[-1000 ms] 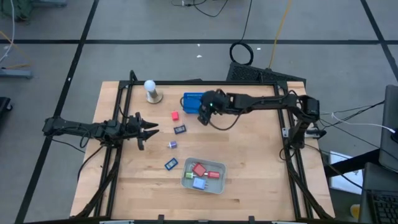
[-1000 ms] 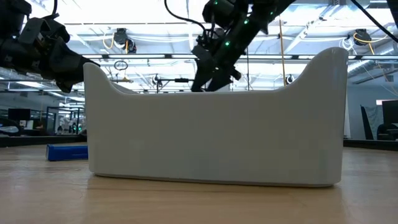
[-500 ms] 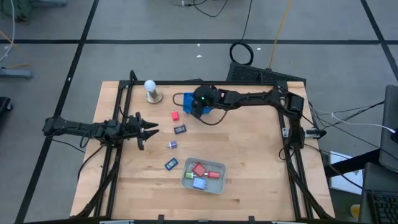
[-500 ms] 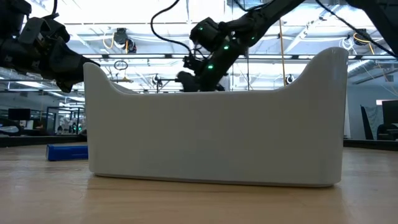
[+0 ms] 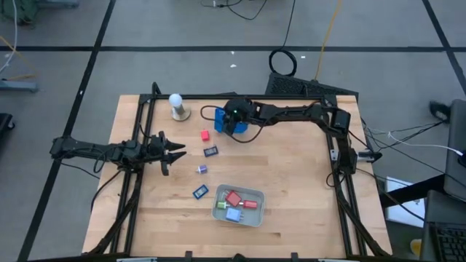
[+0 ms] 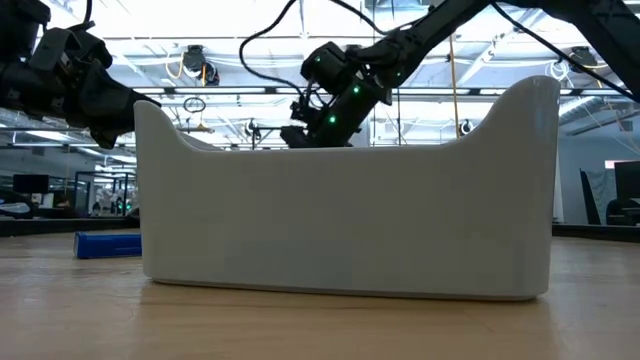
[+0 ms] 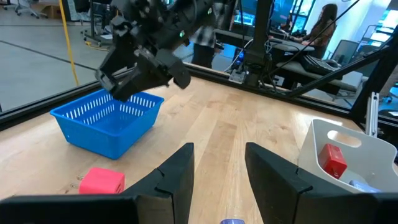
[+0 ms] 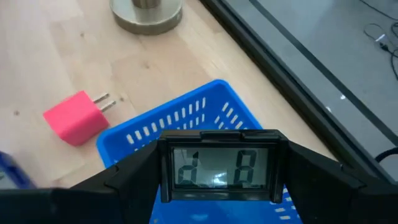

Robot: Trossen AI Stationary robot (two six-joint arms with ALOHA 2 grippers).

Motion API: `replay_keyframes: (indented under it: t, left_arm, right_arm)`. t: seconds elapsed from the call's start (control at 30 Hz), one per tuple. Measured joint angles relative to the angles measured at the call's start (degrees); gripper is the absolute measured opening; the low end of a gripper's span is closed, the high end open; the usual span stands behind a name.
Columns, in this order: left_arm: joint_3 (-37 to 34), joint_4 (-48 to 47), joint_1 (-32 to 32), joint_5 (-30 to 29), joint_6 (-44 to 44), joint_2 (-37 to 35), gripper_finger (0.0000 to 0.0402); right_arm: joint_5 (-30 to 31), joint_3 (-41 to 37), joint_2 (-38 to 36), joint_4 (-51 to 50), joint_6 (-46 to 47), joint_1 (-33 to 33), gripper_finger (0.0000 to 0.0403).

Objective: Pick & Place Office items
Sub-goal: Put the black digital clock into the blue bin

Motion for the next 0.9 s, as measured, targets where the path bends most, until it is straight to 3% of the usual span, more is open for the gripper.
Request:
replay_keyframes:
  t: [0.5,0.9]
  left_arm:
    - [0.00,0.04,-0.01,-0.02,0.00,0.00,0.0145]
    - [0.00,0.04,-0.01,-0.02,0.00,0.00,0.0145]
  right_arm:
    - [-0.12,0.02,0.94,1.10,-1.36,0.03,0.0285]
    - [-0.30,0.00,1.02,1.12,-1.85,-0.27,0.0326]
